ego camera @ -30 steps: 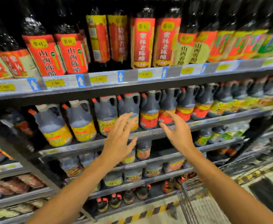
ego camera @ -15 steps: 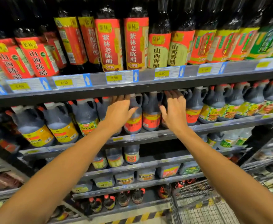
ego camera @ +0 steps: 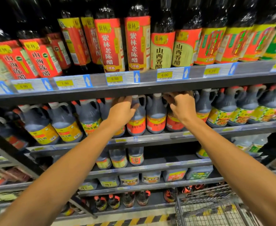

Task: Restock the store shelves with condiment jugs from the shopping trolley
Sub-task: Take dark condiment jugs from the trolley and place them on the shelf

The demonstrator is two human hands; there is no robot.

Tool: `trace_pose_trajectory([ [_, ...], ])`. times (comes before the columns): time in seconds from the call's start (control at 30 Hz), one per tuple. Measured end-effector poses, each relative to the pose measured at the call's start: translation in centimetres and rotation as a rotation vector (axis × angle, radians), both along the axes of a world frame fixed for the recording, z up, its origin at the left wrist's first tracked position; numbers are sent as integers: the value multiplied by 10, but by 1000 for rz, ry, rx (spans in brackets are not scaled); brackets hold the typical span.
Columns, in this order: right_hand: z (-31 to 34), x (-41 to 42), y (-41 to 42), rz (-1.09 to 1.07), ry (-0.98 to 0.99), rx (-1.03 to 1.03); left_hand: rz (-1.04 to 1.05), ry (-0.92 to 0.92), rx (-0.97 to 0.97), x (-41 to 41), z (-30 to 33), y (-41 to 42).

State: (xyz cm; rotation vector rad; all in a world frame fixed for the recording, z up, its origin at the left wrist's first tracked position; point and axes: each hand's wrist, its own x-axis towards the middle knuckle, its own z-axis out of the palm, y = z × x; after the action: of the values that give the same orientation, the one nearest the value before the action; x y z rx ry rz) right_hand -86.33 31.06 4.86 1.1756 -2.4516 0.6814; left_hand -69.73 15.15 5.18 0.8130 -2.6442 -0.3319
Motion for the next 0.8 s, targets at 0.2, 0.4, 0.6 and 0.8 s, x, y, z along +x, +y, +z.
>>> trace_pose_trajectory([
  [0.2, -5, -5, 1, 12, -40, -81, -84, 273, -276, 10, -42, 32],
  [0.4, -69, 5, 26, 121, 53, -482, -290, 193, -210, -4, -94, 74],
  [0.6, -127, 26, 39, -62, -393, -653, -220, 80, -53, -25, -112, 91],
  [0.8, -132, 7, 32, -144, -391, -617, -160, 81, -82, -32, -114, 99],
])
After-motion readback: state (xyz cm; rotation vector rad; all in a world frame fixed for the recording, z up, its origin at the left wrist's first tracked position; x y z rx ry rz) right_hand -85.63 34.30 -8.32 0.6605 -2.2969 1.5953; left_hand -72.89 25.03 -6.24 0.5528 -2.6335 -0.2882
